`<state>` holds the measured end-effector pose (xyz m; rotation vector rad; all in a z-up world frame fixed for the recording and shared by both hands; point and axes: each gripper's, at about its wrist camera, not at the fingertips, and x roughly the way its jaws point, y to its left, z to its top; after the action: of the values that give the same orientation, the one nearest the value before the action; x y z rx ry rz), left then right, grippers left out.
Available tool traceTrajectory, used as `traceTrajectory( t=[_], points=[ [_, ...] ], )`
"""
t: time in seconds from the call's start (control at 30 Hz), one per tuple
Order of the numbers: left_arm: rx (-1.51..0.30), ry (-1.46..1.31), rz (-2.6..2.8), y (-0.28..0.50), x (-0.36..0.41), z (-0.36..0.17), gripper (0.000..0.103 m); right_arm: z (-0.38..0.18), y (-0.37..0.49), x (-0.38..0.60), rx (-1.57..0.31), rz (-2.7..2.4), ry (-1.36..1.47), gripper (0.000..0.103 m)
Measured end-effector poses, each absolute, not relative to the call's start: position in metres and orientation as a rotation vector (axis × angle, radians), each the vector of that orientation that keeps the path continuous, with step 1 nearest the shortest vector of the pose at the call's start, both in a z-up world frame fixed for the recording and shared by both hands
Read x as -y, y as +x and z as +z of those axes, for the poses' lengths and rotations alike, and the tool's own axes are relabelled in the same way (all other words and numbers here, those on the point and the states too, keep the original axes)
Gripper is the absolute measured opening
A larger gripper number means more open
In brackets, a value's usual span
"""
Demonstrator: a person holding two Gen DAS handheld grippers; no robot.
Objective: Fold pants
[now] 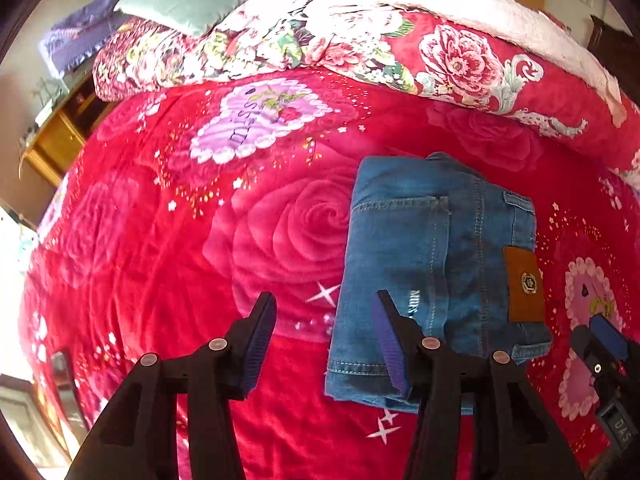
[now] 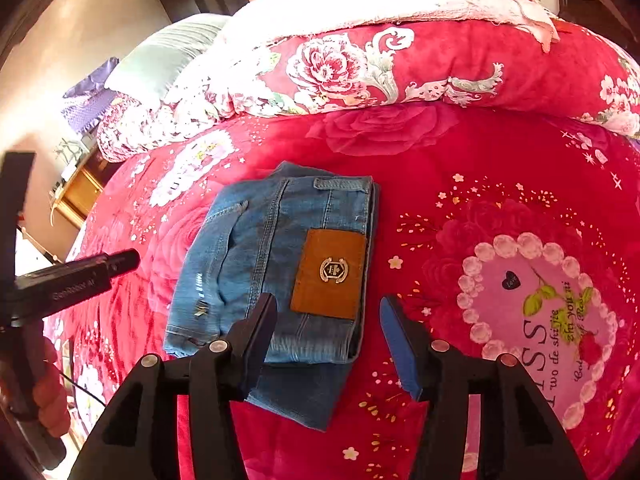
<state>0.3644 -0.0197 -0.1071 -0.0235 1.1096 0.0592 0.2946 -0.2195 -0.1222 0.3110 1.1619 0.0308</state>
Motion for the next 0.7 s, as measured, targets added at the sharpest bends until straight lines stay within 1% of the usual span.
traceTrajectory(
  t=[0.03, 0.1, 0.17, 0.2, 0.23, 0.3, 0.37, 0.4, 0.43, 0.6, 0.7],
  points=[
    [-1.102, -0.061, 0.06, 0.355, 0.013, -0.111, 0.051, -0.123, 0.286, 0.222, -1.152, 0.031, 0.322, 0.071],
    [-1.101, -0.129, 0.04, 0.333, 0.008, -0.119, 0.057, -0.128, 0.266, 0.22, -1.162, 0.008, 0.334, 0.079],
    [-1.097, -0.162, 0.027, 0.311, 0.009, -0.126, 0.061, -0.135, 0.245, 0.215, -1.175, 0.018, 0.35, 0.082],
    [-1.086, -0.17, 0.016, 0.295, 0.013, -0.13, 0.063, -0.14, 0.233, 0.211, -1.191, 0.007, 0.352, 0.089],
    [-1.072, -0.171, 0.009, 0.284, 0.014, -0.13, 0.064, -0.146, 0.221, 0.205, -1.221, -0.015, 0.347, 0.094],
    [-1.034, -0.146, 0.01, 0.256, 0.018, -0.132, 0.065, -0.157, 0.201, 0.194, -1.278, -0.033, 0.337, 0.095],
    [-1.023, -0.11, 0.017, 0.246, 0.013, -0.133, 0.065, -0.163, 0.179, 0.184, -1.318, -0.054, 0.314, 0.096],
    [-1.023, -0.084, 0.012, 0.236, 0.015, -0.135, 0.065, -0.164, 0.169, 0.179, -1.329, -0.069, 0.302, 0.098],
    [-1.028, -0.057, 0.012, 0.229, 0.017, -0.136, 0.065, -0.163, 0.161, 0.176, -1.327, -0.075, 0.297, 0.103],
    [-1.081, 0.023, 0.055, 0.202, 0.015, -0.139, 0.066, -0.143, 0.128, 0.165, -1.263, -0.136, 0.226, 0.103],
    [-1.029, 0.013, 0.103, 0.19, 0.01, -0.128, 0.067, -0.129, 0.113, 0.161, -1.247, -0.147, 0.198, 0.103]
  ],
)
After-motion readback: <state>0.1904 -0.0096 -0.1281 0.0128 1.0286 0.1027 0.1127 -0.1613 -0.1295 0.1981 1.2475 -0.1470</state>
